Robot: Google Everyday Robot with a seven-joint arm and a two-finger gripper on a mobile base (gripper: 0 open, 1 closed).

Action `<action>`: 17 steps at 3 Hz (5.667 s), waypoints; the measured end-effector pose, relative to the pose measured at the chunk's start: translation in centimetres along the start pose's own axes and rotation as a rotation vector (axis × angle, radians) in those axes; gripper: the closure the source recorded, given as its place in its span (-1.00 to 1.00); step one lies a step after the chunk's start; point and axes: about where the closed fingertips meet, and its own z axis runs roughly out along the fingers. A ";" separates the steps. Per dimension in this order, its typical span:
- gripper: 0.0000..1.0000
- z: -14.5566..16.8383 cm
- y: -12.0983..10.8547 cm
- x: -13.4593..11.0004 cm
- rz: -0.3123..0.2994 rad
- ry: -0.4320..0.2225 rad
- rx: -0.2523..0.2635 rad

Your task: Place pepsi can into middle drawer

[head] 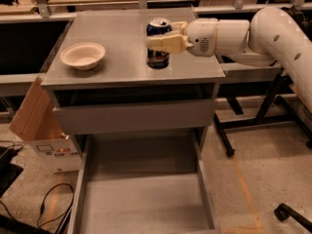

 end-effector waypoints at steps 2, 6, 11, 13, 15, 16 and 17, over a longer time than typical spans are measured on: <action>1.00 -4.9 3.9 9.7 -0.102 0.170 0.138; 1.00 1.2 10.1 27.7 -0.051 0.121 0.091; 1.00 1.1 16.8 53.3 0.109 0.216 -0.017; 0.18 1.4 17.0 53.3 0.110 0.214 -0.024; -0.75 1.7 17.2 53.3 0.111 0.212 -0.030; -1.00 1.9 17.2 53.2 0.111 0.211 -0.033; -1.00 1.9 17.3 53.2 0.111 0.210 -0.036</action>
Offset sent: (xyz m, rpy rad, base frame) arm -0.0869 -0.0700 -0.1814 -0.3183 -0.0729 -0.2302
